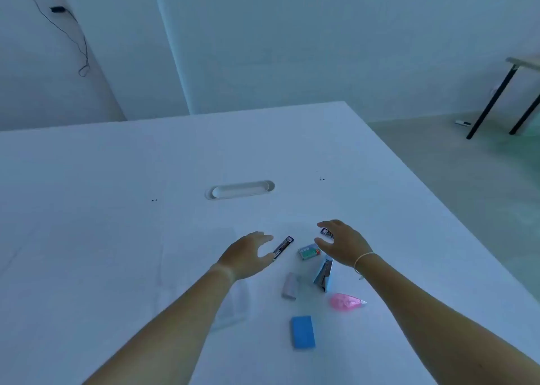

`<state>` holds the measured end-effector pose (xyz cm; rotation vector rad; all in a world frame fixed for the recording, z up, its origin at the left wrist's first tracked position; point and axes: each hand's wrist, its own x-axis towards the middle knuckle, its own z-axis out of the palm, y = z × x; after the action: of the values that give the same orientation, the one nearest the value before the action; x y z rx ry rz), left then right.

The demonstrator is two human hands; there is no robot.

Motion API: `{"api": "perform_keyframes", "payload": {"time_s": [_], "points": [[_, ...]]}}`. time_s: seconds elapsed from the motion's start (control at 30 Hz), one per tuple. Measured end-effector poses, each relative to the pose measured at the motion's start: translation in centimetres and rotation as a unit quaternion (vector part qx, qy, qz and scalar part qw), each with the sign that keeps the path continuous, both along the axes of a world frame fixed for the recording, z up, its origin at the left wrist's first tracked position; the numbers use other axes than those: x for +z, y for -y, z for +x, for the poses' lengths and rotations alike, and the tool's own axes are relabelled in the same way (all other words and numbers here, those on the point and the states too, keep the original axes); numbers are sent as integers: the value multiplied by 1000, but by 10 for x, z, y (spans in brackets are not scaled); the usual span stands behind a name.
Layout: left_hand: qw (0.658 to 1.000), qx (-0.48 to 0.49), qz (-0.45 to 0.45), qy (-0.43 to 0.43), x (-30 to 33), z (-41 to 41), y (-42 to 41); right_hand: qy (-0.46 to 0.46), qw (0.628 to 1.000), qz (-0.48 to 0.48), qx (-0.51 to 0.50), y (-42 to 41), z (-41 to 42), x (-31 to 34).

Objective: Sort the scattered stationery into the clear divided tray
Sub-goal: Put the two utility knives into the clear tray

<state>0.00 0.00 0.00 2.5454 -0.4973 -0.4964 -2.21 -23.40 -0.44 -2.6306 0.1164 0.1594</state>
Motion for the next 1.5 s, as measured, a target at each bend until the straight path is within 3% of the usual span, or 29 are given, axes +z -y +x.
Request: {"api": "perform_keyframes", "payload": {"time_s": [0.33,0.73,1.07,1.3,1.5], "points": [[999,17,29,17,-20,18,16,-27,999,-34,-29,10,21,-20],[996,54,35,-61,-62,53,50,-80,992,-95,-32,26,65,-59],[993,72,37,-90,-73,59,52,-74,994,-74,-43,25,78,-62],[974,175,-74,-125,-50,63,24,-12,999,2,-39,-10,89,-32],[935,275,-192,-113,-14,62,-31,14,993,117,-26,-67,92,2]]}}
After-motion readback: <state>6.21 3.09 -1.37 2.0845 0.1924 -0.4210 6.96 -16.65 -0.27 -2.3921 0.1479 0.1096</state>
